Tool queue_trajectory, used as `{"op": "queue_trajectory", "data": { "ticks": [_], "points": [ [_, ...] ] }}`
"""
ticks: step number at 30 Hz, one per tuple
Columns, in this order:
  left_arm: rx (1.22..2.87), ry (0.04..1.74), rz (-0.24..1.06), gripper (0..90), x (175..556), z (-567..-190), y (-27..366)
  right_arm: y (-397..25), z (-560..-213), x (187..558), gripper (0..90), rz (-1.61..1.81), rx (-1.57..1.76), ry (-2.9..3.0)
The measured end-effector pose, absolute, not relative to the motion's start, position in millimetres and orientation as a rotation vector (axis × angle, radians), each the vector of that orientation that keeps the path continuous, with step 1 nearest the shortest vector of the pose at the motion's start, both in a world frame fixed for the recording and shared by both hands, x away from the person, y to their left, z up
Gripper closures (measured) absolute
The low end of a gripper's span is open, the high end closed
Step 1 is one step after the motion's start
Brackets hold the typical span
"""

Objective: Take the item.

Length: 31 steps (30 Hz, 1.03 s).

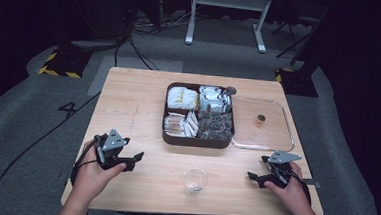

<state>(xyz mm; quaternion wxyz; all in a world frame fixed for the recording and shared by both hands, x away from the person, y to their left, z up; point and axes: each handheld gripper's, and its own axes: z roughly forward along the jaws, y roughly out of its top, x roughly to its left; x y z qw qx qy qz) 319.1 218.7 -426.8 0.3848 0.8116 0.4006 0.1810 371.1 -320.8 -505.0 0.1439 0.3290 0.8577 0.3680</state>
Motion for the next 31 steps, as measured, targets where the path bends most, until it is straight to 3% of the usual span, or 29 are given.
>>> {"op": "queue_trajectory", "data": {
  "ticks": [22, 31],
  "points": [
    [2.116, 1.325, 0.476, 27.3, 325.4, -490.2, 255.0, -320.8, -505.1, 371.1, 8.2, 1.061, 0.948, 2.472],
    [2.029, 1.363, 0.52, 15.1, 329.7, -504.7, 256.0, -320.7, -505.1, 371.0, 8.2, 1.062, 0.95, 2.472]
  ]
}}
